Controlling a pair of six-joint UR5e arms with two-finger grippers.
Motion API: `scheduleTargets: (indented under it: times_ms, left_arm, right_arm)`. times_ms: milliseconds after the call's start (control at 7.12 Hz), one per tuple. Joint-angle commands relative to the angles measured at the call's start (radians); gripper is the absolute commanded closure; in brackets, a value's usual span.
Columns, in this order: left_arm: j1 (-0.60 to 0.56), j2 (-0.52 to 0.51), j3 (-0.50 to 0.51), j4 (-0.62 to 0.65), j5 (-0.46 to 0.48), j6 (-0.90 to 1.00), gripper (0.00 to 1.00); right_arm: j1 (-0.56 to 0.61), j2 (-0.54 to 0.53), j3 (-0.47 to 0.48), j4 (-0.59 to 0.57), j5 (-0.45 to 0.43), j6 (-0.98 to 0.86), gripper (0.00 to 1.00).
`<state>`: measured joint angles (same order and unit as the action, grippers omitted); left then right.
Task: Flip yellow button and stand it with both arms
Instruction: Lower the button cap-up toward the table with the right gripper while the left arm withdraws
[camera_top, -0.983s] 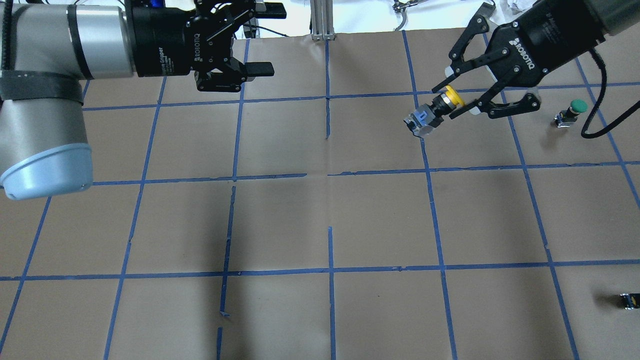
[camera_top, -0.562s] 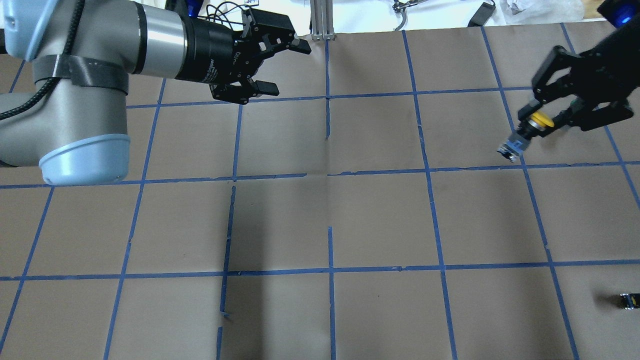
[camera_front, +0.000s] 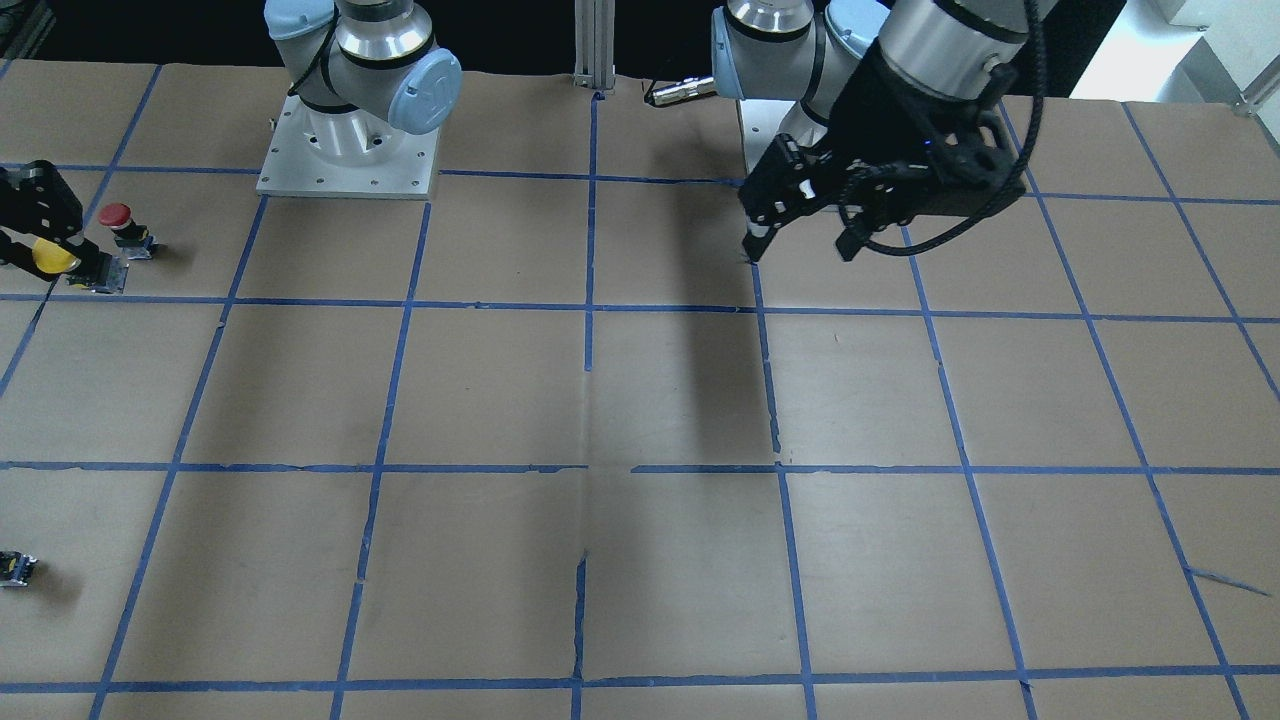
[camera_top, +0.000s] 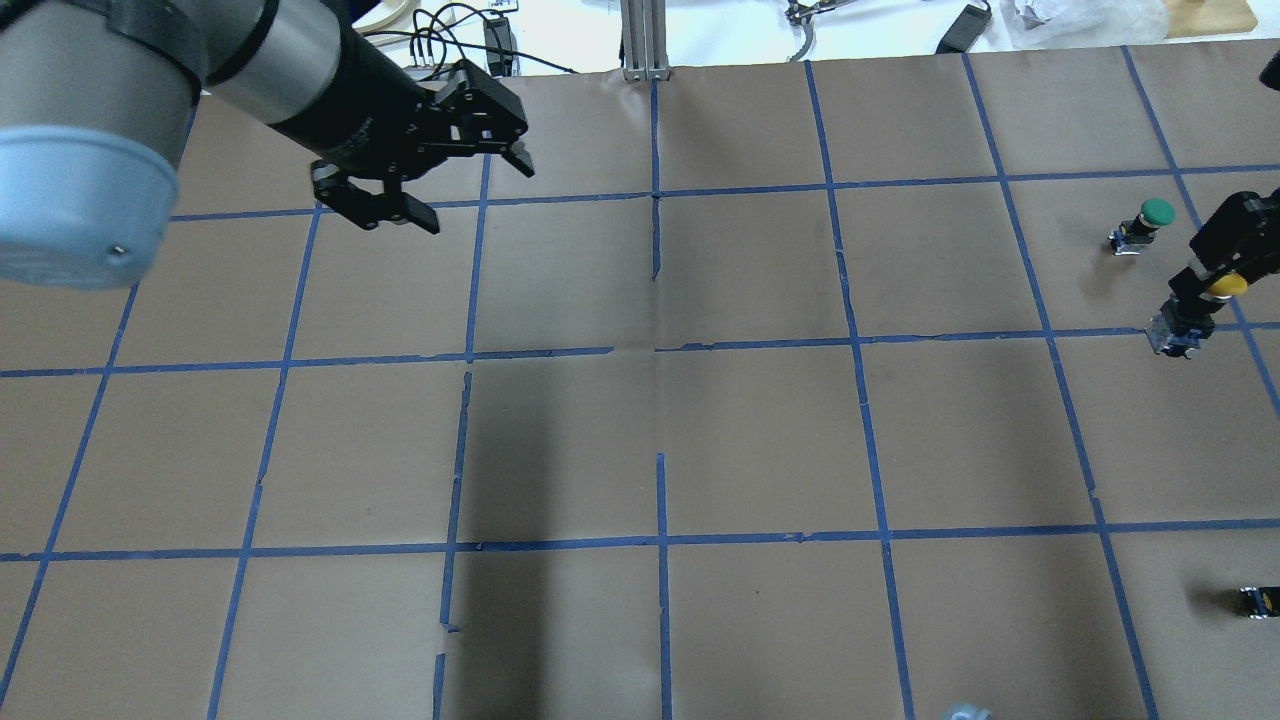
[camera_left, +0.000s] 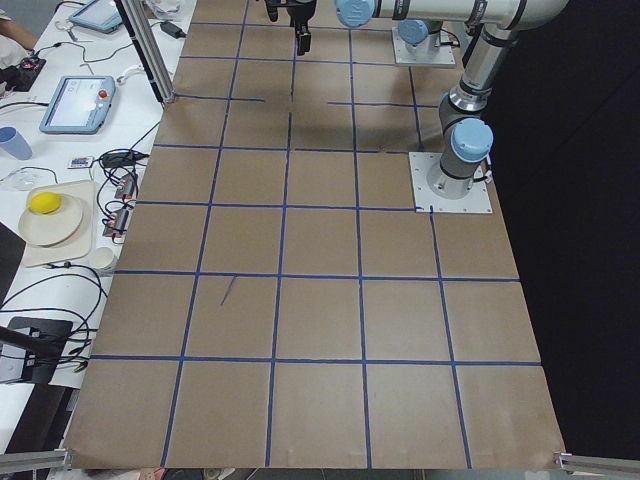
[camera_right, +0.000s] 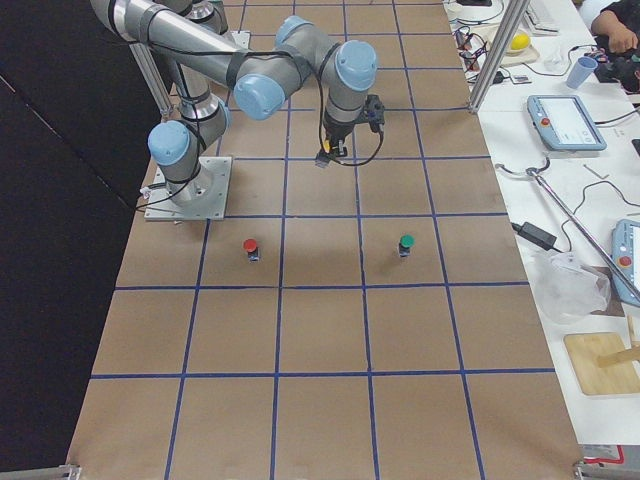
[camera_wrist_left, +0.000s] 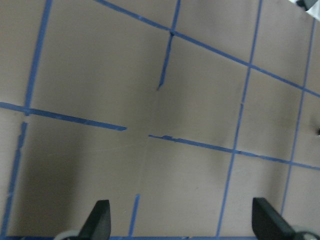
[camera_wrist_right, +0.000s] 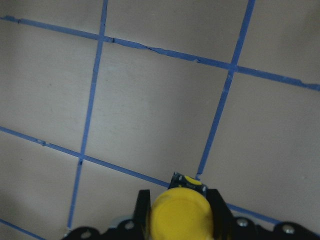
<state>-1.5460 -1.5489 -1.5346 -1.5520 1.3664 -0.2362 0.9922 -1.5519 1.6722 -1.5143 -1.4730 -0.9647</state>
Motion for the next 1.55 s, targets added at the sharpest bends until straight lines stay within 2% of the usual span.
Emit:
scheduleTargets:
  times_ms: [0, 140, 281, 421, 562, 702, 983, 1405]
  left_arm:
    - [0.076, -0.013, 0.036, -0.08, 0.234, 0.087, 0.01]
    - [0.061, -0.011, 0.021, -0.079, 0.27, 0.075, 0.0]
    - [0.035, 0.002, -0.022, -0.076, 0.278, 0.096, 0.01]
    - [0.027, 0.001, -0.053, -0.062, 0.273, 0.077, 0.0]
    - [0.027, -0.007, -0.056, -0.007, 0.258, 0.087, 0.0]
    - [0.027, -0.005, -0.067, 0.013, 0.206, 0.104, 0.0]
    - [0.029, -0.005, -0.074, 0.013, 0.2, 0.203, 0.0]
    - [0.035, -0.017, -0.075, 0.013, 0.204, 0.219, 0.0]
  right_arm:
    - [-0.068, 0.025, 0.097, -0.203, -0.029, -0.348, 0.92]
    - [-0.11, 0.062, 0.151, -0.33, -0.027, -0.546, 0.92]
    - [-0.124, 0.1, 0.17, -0.43, -0.032, -0.643, 0.92]
    - [-0.132, 0.111, 0.178, -0.452, -0.032, -0.657, 0.93]
    - [-0.151, 0.118, 0.184, -0.449, -0.026, -0.664, 0.93]
    - [-0.155, 0.14, 0.185, -0.451, -0.026, -0.775, 0.93]
    - [-0.167, 0.208, 0.187, -0.448, -0.017, -1.047, 0.93]
    - [-0.233, 0.239, 0.195, -0.425, 0.017, -1.352, 0.92]
